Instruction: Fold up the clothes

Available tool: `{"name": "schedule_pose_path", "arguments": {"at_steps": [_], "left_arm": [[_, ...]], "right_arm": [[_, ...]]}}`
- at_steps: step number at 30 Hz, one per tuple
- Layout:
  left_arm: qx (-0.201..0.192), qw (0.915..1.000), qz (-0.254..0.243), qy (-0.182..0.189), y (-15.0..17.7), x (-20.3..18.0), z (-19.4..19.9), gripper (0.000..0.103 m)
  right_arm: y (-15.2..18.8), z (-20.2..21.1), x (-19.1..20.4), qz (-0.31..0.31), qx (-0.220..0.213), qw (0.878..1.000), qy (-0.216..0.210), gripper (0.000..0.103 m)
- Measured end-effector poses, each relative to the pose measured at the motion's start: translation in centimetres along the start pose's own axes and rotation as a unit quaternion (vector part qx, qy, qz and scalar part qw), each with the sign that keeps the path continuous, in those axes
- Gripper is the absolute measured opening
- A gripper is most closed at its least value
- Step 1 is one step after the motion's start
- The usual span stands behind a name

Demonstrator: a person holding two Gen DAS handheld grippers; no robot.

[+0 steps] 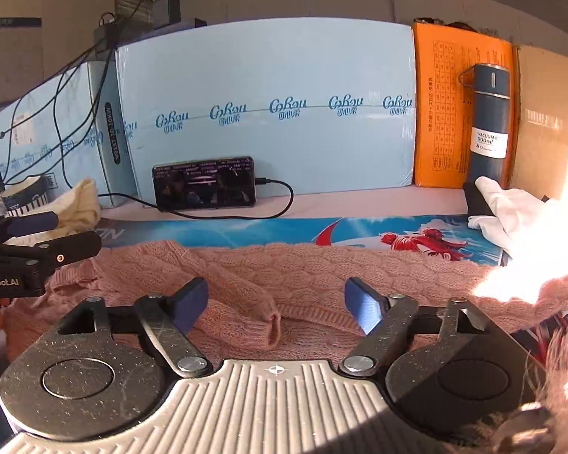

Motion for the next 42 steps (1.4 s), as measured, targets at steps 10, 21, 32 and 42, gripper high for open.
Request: {"name": "schedule_pose_path", "arguments": {"at_steps": [10,21,32,42], "left_arm": [[-0.065,0.9877,-0.129,0.059,-0.7,-5.8,3.5,0.103],[0.054,0.9464,-0.294,0.122,5.4,-9.5,8.0,0.103],[0.142,0.8988,-0.414,0.022,8.2,-6.9,6.2,0.103],[0.111,0.9082,-0.397,0.073,6.9,-8.4,4.0,0.102]], "right_arm": [[5.3,7.6,-3.8,0.045,-0.044,0.996,0.066,0.103],[10.2,9.5,-5.2,0.146,0.059,0.986,0.047,0.103],[10.3,8.9,-7.4,0.215,0.104,0.967,0.084,0.103],[8.7,6.1,-2.5,0.241,0.081,0.967,0.007,0.102]]}}
Point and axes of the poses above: each gripper's, at about its wrist camera, not at the fingertips, and z roughly against the way its jaws point, x to its left, y to its underside, the point moved 10 cm from there along -z, roughly the way its jaws point, and after that the axes turned 12 degrees about x, right-handed, at the moved point
